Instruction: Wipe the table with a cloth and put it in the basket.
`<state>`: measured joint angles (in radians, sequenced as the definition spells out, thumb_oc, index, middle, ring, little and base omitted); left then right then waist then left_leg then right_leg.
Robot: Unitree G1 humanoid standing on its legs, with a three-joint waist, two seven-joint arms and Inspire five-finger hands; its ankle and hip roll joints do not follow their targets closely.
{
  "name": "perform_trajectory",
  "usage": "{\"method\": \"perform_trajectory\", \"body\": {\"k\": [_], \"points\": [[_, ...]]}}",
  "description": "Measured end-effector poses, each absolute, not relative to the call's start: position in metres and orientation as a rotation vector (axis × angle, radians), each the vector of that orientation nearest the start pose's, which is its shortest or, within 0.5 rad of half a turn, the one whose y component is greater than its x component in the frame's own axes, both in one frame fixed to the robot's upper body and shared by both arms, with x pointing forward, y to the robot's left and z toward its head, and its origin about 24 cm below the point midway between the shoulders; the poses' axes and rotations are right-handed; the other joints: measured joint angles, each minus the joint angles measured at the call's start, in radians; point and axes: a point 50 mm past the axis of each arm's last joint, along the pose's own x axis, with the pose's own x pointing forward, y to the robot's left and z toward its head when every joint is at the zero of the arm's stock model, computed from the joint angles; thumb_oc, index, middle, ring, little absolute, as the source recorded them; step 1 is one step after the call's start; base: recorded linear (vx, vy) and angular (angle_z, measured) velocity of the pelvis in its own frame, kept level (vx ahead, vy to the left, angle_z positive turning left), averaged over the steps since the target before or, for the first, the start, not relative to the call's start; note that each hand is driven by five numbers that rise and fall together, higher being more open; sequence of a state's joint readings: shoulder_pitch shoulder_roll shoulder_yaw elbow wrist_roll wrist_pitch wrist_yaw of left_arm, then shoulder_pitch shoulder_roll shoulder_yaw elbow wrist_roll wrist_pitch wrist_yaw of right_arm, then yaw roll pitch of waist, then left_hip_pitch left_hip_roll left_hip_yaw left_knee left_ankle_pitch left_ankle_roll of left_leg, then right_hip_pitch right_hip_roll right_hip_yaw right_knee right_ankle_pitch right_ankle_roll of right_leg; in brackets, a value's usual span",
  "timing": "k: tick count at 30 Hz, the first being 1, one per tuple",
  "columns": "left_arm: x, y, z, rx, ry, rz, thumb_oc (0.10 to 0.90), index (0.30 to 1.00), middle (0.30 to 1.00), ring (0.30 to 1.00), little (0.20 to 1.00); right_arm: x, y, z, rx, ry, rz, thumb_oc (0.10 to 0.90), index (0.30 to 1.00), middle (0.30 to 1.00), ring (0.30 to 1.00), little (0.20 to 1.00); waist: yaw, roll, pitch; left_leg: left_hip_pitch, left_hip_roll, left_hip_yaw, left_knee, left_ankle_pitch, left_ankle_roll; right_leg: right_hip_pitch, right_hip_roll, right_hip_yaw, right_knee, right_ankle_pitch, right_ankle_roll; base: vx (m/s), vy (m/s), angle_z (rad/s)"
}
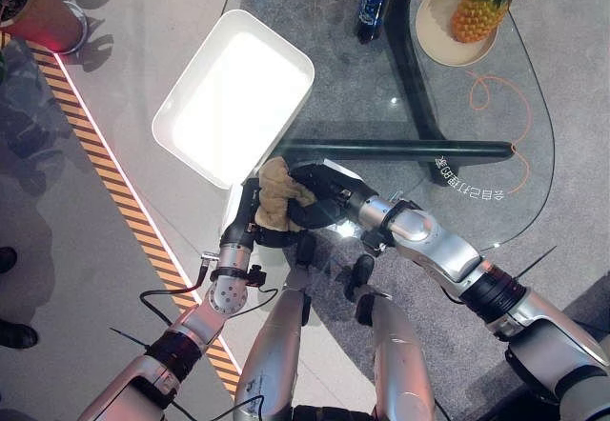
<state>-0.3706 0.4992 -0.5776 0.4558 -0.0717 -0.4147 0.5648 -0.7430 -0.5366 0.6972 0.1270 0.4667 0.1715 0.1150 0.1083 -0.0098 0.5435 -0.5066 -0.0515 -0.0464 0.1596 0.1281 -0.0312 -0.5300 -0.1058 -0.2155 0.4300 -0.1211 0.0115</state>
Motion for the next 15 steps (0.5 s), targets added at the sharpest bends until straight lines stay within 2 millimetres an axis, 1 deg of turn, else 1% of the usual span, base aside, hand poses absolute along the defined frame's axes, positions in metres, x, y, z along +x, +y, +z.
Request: {"method": "perform_trajectory", "body": {"k": [4,15], "points": [[0.2968,0.1584,0.0534,0.447,-0.310,0.029,0.100,0.300,0.300,0.300,0.200,0.3267,-0.0709,0.1406,-0.411,-0.086,0.750,0.800,0.900,0.900,0.900,0.900,-0.002,-0.005,0.000,0.000,0.000,0.000,0.000,0.000,0.000,0.000,0.001,0.000,0.000,0.000,0.000,0.00,0.000,0.00],[0.3000,0.1552,0.0523,0.454,-0.312,0.044,0.100,0.300,0.300,0.300,0.200,0.3265,-0.0718,0.1424,-0.458,-0.110,0.742,0.800,0.900,0.900,0.900,0.900,-0.003,-0.043,0.000,-0.007,0.004,-0.002,0.003,0.000,0.000,0.000,0.006,-0.002,-0.014,0.008,0.002,0.00,-0.027,0.00]]}}
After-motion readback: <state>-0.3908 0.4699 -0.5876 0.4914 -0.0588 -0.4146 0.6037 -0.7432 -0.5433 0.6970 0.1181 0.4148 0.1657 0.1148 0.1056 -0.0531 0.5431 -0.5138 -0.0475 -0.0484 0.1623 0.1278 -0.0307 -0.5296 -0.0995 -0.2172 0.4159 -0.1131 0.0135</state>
